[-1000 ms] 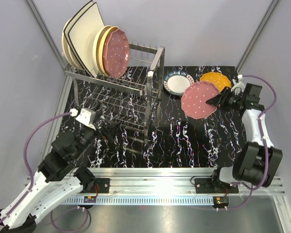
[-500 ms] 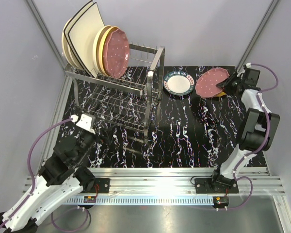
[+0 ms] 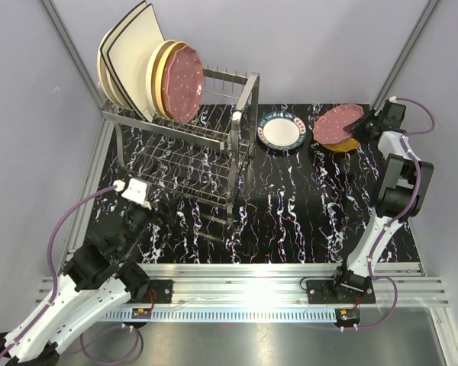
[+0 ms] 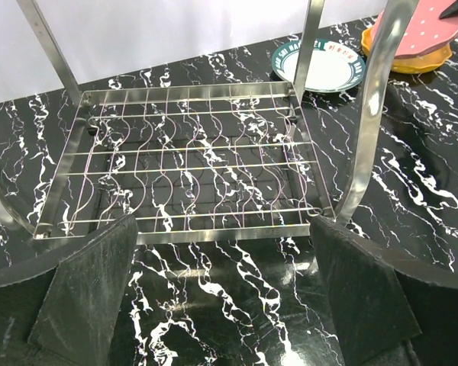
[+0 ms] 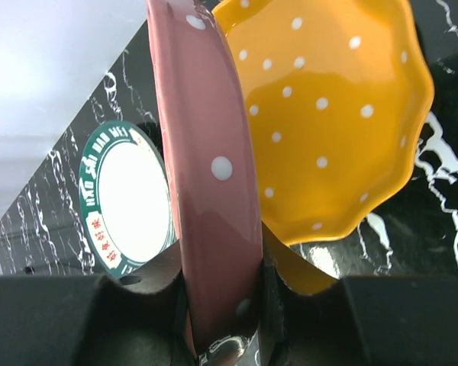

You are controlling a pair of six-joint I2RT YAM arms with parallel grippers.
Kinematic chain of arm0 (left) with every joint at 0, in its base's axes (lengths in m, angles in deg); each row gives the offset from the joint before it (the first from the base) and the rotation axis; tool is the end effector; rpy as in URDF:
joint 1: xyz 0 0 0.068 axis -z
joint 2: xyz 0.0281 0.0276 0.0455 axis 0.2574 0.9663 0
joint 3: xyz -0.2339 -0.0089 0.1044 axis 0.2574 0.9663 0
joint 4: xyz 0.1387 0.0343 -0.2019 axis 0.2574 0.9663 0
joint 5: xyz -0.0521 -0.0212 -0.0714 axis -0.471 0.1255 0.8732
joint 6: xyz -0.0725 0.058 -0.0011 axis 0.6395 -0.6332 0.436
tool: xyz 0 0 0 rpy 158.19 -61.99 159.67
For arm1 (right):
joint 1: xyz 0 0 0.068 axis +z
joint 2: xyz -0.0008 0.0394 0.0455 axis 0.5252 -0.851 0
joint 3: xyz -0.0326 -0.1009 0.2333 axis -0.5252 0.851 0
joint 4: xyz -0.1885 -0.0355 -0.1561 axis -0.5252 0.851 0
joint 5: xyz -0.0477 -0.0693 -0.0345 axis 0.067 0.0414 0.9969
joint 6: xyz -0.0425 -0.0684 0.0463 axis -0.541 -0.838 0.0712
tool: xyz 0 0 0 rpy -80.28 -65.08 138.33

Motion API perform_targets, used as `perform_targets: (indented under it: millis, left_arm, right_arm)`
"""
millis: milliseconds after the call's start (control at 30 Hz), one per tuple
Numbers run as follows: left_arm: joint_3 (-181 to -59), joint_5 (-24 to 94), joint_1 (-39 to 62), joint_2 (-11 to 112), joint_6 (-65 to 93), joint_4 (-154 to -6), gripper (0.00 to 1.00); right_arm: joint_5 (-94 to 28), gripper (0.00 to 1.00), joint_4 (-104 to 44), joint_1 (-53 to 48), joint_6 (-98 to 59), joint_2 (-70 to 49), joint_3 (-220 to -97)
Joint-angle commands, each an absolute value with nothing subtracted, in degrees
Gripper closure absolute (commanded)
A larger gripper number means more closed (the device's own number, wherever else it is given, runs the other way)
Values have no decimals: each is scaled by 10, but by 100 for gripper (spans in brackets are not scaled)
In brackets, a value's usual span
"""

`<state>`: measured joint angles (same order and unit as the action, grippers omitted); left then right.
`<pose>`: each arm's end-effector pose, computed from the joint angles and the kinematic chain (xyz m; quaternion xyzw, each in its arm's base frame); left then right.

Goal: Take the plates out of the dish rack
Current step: Place the plate on the table

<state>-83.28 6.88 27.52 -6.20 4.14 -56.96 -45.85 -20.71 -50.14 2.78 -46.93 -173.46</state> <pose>0.1235 -0.0747 0.3048 0.1452 0.7176 -0.1330 0.6681 0.4727 -0.1269 0.1885 0.2851 0.8381 0.1996 0.4200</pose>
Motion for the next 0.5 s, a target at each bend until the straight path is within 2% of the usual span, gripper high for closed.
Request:
perform_targets:
  millis: [0,467]
  left_arm:
    - [-831,55,274,-57,33,-591,1]
    - [-830,54,273,-57,33,-593,1]
  right_arm:
    - [-476,100,-292,-508,49,-462,-1790]
    - [-488,100,-300,-520,78,-507,-1828]
